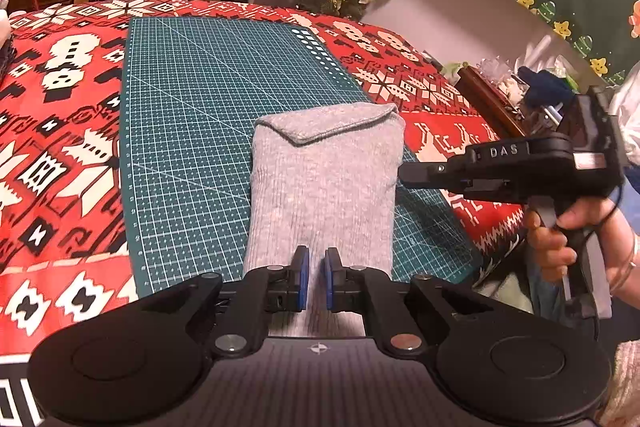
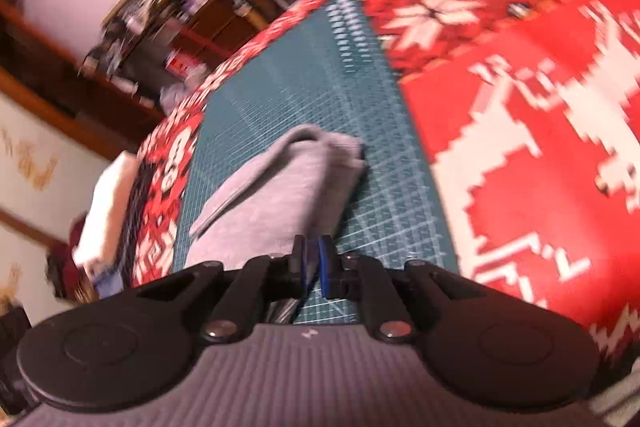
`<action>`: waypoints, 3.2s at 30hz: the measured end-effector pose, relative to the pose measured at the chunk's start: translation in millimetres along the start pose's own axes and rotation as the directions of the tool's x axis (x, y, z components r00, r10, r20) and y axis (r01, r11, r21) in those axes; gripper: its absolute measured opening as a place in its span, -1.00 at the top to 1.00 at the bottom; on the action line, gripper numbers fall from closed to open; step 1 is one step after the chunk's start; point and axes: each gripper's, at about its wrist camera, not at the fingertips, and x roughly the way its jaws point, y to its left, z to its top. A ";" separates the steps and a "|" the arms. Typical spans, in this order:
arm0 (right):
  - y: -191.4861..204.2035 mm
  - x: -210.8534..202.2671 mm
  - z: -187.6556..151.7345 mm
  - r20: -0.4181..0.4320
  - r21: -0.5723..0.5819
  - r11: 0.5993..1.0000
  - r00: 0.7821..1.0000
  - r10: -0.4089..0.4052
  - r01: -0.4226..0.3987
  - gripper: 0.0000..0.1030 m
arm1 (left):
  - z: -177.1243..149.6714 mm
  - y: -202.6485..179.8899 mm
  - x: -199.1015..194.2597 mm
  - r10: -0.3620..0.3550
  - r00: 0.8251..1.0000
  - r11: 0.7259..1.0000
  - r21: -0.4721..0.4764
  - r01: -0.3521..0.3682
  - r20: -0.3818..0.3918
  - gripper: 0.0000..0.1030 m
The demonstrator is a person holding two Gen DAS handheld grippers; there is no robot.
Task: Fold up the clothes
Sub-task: 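Grasp the folded grey shirt with both tools at its end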
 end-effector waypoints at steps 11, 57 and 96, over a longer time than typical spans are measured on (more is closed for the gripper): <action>1.9 12.1 0.9 -0.008 -0.024 0.999 1.000 0.026 -0.027 0.45 | -22.2 -67.7 2.6 0.037 0.997 0.923 0.385 -0.009 -0.066 0.82; -44.8 8.5 22.3 0.093 0.211 0.976 0.995 0.025 -0.044 0.52 | -55.9 -107.2 -9.0 0.208 0.978 0.694 0.705 -0.148 0.000 0.48; -28.6 -6.4 13.6 0.099 0.134 0.989 0.994 0.041 -0.054 0.25 | -20.2 32.6 -28.6 0.044 0.996 0.998 -0.036 -0.047 -0.078 0.34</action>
